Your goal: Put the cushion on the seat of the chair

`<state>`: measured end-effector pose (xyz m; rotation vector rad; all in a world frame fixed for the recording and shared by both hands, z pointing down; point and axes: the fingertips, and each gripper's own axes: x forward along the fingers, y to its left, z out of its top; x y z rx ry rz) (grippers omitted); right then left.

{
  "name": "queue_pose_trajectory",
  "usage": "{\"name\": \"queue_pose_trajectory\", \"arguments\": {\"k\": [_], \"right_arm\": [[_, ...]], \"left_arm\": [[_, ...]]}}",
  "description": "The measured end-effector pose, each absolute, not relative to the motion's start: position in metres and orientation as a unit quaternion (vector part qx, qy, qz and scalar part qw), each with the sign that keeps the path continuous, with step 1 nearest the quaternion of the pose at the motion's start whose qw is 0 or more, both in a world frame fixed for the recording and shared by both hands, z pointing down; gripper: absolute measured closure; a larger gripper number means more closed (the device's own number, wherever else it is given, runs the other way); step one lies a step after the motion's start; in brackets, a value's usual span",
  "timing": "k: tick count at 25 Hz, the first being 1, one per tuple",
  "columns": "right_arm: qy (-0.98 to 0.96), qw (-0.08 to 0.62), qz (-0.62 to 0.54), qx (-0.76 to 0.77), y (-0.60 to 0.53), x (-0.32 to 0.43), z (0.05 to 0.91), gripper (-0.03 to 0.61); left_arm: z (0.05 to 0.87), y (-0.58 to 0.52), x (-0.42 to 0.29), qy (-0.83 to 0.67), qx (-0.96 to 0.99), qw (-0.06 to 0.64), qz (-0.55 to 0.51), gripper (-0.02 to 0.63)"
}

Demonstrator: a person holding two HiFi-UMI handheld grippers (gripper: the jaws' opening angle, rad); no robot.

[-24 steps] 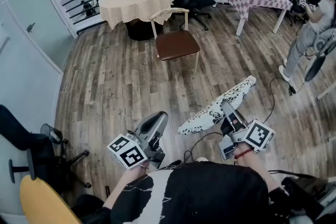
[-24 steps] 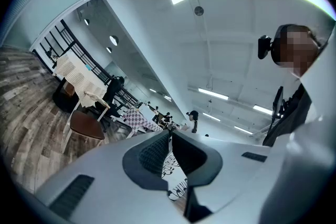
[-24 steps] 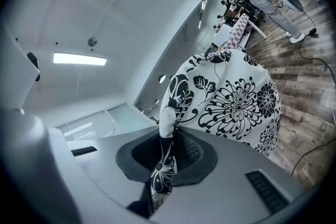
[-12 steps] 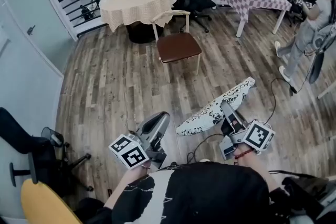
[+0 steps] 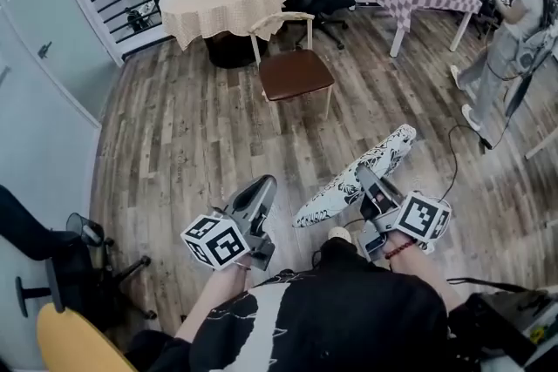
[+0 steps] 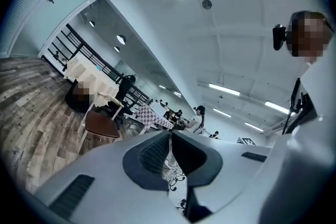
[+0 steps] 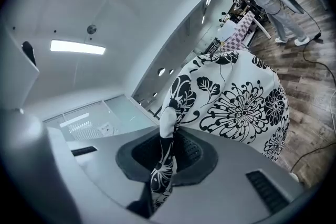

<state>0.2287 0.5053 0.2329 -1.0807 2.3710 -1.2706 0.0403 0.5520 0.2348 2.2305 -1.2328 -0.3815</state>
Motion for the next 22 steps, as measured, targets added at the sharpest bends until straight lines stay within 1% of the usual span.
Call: {"name": "queue_pose_trajectory", "arguments": {"k": [8,10,14,17,22], "right_arm": [[0.817,0.102,-0.438,-0.360,0.435,0.212,0.238,0.541],[0.821,0.105,-0.442,-0.345,0.409,0.209,0.236,0.541],[0.826,0.085,-0.449,-0.331,0.356,0.200,0.243,0.543],[0.831,0.083,-0.453,-0.313,0.316,0.191,0.245,0.541],[0.837,0.066,-0.455,-0.295,0.247,0.190,0.249,0.541]], "left_arm": [[0.239,0.494,0.035,-0.456,0.832,0.280,-0.146,0.584],[0.239,0.470,0.037,-0.458,0.830,0.282,-0.146,0.584],[0.242,0.419,0.037,-0.474,0.821,0.283,-0.145,0.584],[0.246,0.379,0.037,-0.481,0.816,0.286,-0.147,0.583],[0.250,0.312,0.051,-0.481,0.813,0.292,-0.151,0.584]]}}
